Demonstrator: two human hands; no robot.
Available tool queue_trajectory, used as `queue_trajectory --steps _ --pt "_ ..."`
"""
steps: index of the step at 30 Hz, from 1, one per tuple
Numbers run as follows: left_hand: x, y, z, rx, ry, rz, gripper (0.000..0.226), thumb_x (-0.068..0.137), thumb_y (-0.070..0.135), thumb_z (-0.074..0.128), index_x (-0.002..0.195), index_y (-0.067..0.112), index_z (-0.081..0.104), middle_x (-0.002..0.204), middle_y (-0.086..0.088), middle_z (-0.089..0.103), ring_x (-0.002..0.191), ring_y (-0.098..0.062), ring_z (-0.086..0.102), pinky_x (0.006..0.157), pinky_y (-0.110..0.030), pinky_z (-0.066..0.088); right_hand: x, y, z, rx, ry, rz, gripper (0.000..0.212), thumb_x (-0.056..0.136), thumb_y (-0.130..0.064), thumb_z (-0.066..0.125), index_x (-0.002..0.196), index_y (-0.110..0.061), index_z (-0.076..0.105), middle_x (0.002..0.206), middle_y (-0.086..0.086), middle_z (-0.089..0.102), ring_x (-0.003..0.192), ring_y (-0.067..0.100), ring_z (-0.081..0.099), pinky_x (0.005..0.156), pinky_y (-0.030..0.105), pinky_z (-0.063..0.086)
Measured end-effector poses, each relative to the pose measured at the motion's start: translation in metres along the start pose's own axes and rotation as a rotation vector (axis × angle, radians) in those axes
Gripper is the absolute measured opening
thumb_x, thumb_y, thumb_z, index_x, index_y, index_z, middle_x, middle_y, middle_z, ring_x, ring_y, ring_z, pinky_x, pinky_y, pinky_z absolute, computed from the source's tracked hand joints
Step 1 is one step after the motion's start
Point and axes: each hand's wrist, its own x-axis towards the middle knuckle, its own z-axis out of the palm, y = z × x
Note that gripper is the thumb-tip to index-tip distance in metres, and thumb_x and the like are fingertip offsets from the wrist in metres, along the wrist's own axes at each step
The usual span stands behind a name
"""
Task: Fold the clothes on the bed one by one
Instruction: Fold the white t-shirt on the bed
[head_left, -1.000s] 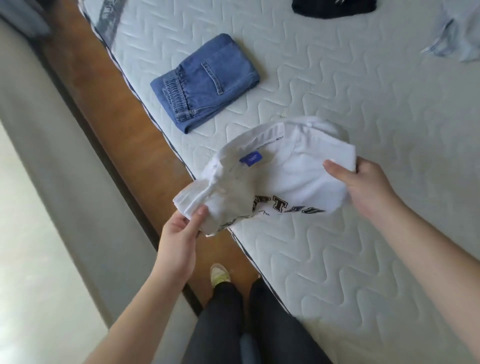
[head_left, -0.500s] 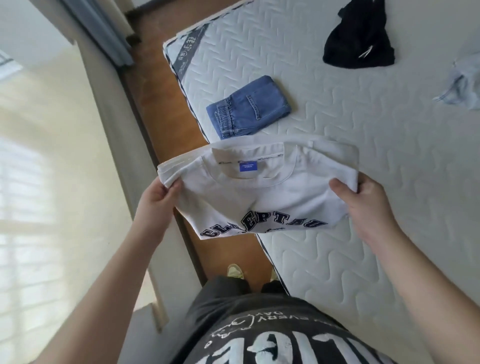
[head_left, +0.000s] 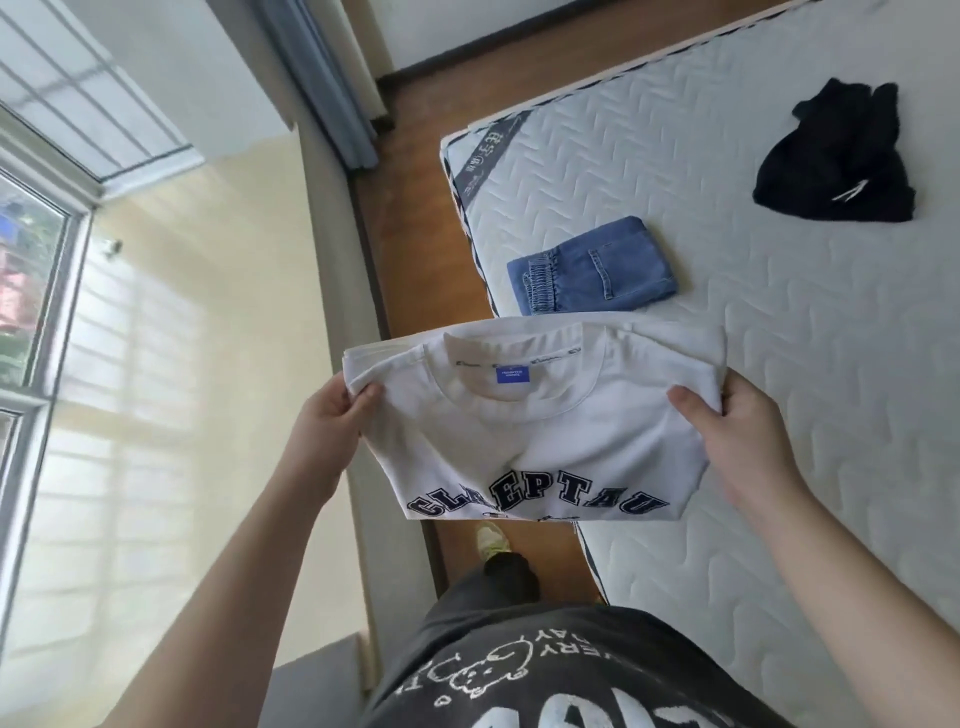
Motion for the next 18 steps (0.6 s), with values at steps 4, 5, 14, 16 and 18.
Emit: queue_trajectory --steps 4,5,14,16,18 --pt "0.043 -0.006 -0.024 -0.044 0.016 -0.021 0.020 0.099 0.020 0.057 0.111 0.007 0.066 0.109 -0.018 0.071 0.098 -0.028 0.066 0.099 -0.058 0.047 0.039 -0.020 0.045 -0.062 -0.003 -0.017 0.007 0.087 -0.040 0.065 0.086 -0.033 0.067 0.085 -0.016 0.072 0.077 0.002 0.065 0.070 0.028 0.048" --pt "0.055 -0.008 -0.031 -0.058 0.015 -0.023 0.020 0.099 0.022 0.057 0.110 0.008 0.067 0.109 -0.016 0.072 0.100 -0.029 0.067 0.098 -0.056 0.048 0.050 -0.024 0.058 -0.087 -0.003 -0.024 0.007 0.091 -0.036 0.064 0.085 -0.032 0.066 0.084 -0.015 0.072 0.077 0.005 0.065 0.070 0.029 0.048" --pt "0.153 0.011 -0.103 -0.108 -0.001 0.012 0.027 0.089 0.041 0.062 0.105 0.022 0.072 0.104 -0.010 0.074 0.104 -0.035 0.067 0.094 -0.056 0.050 0.128 -0.087 0.184 -0.062 -0.047 -0.052 0.006 0.092 -0.033 0.065 0.088 -0.031 0.069 0.088 -0.011 0.074 0.082 0.009 0.065 0.076 0.034 0.049" --pt "0.175 0.019 -0.119 -0.109 0.008 0.030 0.026 0.089 0.042 0.062 0.105 0.023 0.072 0.102 -0.009 0.074 0.097 -0.029 0.069 0.091 -0.054 0.052 0.143 -0.102 0.207 -0.049 -0.053 -0.064 0.005 0.089 -0.037 0.065 0.089 -0.036 0.070 0.088 -0.014 0.074 0.080 0.003 0.065 0.075 0.030 0.049" --pt "0.194 0.027 -0.132 -0.115 0.021 0.036 0.025 0.089 0.041 0.062 0.104 0.023 0.072 0.102 -0.012 0.073 0.091 -0.021 0.068 0.086 -0.049 0.053 0.158 -0.114 0.225 -0.029 -0.054 -0.058 0.008 0.087 -0.042 0.064 0.088 -0.037 0.070 0.091 -0.009 0.074 0.081 0.005 0.065 0.076 0.030 0.049"
